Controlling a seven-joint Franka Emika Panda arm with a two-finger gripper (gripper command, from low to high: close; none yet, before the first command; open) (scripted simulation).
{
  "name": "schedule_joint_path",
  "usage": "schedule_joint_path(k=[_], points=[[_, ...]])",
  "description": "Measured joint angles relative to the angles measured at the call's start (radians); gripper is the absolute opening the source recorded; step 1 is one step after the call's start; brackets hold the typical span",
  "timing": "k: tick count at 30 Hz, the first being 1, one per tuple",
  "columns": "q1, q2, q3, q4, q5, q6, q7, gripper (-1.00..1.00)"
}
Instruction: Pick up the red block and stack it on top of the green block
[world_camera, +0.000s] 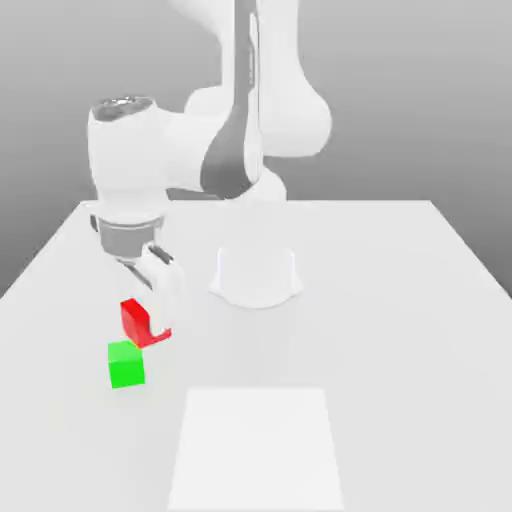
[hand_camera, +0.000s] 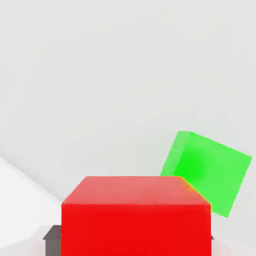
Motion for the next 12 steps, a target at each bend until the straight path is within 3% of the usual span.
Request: schedule_joint_path(k=[4,8,9,12], points=[[0.003,0.092,-0.041,0.000,0.024,0.092,-0.065,-1.00],[0.035,0.232,-0.047,0.004,0.116,0.226,-0.131,-1.00],[0.038,0.264,-0.043,0.005,0.148,0.255,-0.152,1.00],[0.046,0.264,-0.043,0.005,0.148,0.255,-0.152,1.00]])
